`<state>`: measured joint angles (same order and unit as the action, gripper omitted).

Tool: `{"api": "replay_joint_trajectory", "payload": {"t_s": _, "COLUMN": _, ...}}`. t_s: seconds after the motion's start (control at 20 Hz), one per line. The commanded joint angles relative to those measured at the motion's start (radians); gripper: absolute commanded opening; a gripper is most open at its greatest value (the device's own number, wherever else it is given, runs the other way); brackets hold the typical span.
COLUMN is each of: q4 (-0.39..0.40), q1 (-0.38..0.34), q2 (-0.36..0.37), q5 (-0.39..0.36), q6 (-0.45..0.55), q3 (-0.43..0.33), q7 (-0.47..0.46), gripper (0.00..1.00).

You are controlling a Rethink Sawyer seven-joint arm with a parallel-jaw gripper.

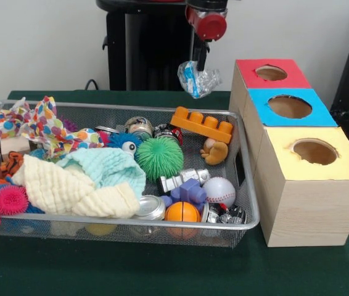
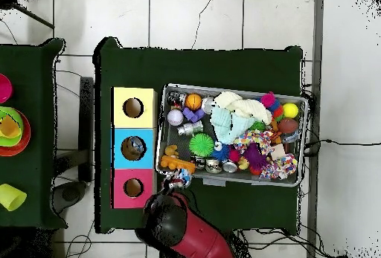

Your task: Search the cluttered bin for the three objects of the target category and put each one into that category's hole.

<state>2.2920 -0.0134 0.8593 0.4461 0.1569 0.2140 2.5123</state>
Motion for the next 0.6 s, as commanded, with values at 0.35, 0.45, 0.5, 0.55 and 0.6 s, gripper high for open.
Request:
{"api": "replay_joint_trajectory", "payload": {"t_s": 0.35, "q4": 0.055, "q1": 0.101, "q2": 0.064, "q5": 0.038, "q6": 0.167, "q3": 0.002, "q7": 0.209, "gripper": 0.00}}
{"api": "replay_joint_trajectory", "payload": {"t_s": 0.45, "q4": 0.053, "q1": 0.128, "q2": 0.064, "q5": 0.049, "q6": 0.175, "q3": 0.014, "q7": 0.232, "gripper": 0.00}}
{"api": "replay_joint_trajectory", "payload": {"t_s": 0.5, "q4": 0.052, "q1": 0.140, "q2": 0.064, "q5": 0.056, "q6": 0.178, "q3": 0.017, "q7": 0.244, "gripper": 0.00}}
{"api": "replay_joint_trajectory", "payload": {"t_s": 0.55, "q4": 0.051, "q1": 0.155, "q2": 0.062, "q5": 0.062, "q6": 0.179, "q3": 0.023, "q7": 0.258, "gripper": 0.00}}
{"api": "replay_joint_trajectory", "payload": {"t_s": 0.6, "q4": 0.050, "q1": 0.166, "q2": 0.059, "q5": 0.067, "q6": 0.177, "q3": 0.027, "q7": 0.265, "gripper": 0.00}}
